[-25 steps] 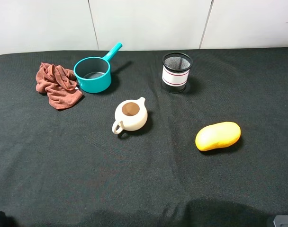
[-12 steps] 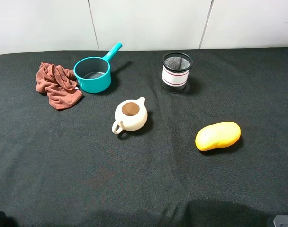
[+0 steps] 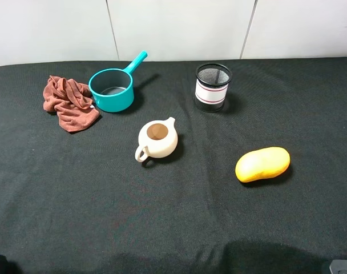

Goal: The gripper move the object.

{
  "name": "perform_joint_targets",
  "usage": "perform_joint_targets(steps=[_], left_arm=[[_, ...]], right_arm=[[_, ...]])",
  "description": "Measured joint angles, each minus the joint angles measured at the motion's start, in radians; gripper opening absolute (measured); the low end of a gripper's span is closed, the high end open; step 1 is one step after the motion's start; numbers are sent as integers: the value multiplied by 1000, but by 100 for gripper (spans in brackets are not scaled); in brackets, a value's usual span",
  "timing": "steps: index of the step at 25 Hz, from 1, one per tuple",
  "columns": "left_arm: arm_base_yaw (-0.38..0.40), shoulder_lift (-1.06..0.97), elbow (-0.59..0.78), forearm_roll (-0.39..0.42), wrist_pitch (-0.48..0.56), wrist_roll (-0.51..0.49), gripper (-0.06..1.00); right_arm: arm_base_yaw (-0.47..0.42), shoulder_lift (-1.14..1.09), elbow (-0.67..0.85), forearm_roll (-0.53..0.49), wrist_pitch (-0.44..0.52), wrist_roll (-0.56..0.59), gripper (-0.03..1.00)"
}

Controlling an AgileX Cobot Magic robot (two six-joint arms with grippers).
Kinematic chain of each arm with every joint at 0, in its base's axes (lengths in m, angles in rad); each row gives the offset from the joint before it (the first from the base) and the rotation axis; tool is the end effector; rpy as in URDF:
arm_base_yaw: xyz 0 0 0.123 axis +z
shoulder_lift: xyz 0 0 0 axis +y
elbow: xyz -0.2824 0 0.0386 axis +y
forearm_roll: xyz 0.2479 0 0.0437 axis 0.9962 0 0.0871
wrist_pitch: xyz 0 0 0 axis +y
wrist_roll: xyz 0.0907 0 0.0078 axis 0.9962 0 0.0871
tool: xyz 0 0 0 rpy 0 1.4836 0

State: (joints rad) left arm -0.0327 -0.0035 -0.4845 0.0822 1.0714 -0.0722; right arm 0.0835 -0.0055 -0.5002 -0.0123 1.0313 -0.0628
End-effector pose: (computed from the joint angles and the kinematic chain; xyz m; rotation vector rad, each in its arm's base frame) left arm -0.0040 0.0067 0.2722 -0.0445 2.0639 0.0341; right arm -0.0044 -0.0013 0.2796 -0.1464 2.0038 -0.0014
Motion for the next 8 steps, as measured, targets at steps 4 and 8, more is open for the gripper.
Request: perform_joint_targets(steps=[4,8], left_arm=[[0,0,0,0,0,0,76],[0,0,0,0,0,0,76]], right_arm=[[0,0,0,0,0,0,69],[0,0,0,0,0,0,69]])
